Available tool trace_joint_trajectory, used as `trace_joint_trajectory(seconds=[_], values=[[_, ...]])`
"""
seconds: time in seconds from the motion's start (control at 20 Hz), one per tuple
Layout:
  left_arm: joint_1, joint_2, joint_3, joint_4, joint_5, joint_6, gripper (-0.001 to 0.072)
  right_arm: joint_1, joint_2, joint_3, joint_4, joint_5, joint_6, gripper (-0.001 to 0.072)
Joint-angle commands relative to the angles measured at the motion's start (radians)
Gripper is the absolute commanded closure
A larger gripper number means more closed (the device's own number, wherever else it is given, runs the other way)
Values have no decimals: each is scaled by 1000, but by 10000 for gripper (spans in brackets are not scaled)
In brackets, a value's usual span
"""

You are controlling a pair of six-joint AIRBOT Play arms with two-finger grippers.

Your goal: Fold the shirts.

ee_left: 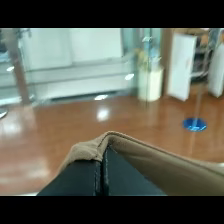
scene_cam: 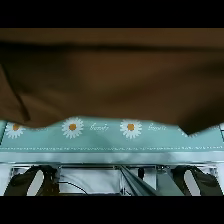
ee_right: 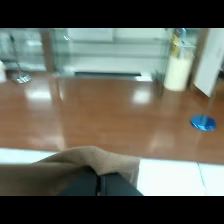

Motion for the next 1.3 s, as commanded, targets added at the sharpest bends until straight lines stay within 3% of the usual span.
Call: trace_joint_trajectory(seconds=[0.0, 0.25, 0.5, 0.7, 1.0, 1.25], values=[[-176, 30, -64, 274, -84, -99, 693, 1, 35, -40, -72, 85, 20, 681], [-186, -47, -391, 275, -21, -149, 693, 1, 28, -397, -12, 19, 1, 681], [-187, -378, -539, 129, 198, -148, 693, 2, -193, -689, 47, -208, -69, 681], [-187, -703, -486, -10, 367, -142, 693, 2, -524, -672, 167, -371, -157, 681], [-186, -1025, -274, -93, 354, -145, 692, 2, -1026, -372, 280, -373, -156, 681], [-189, -1122, -241, -135, 325, -171, 691, 2, -1174, -246, 346, -367, -114, 681]])
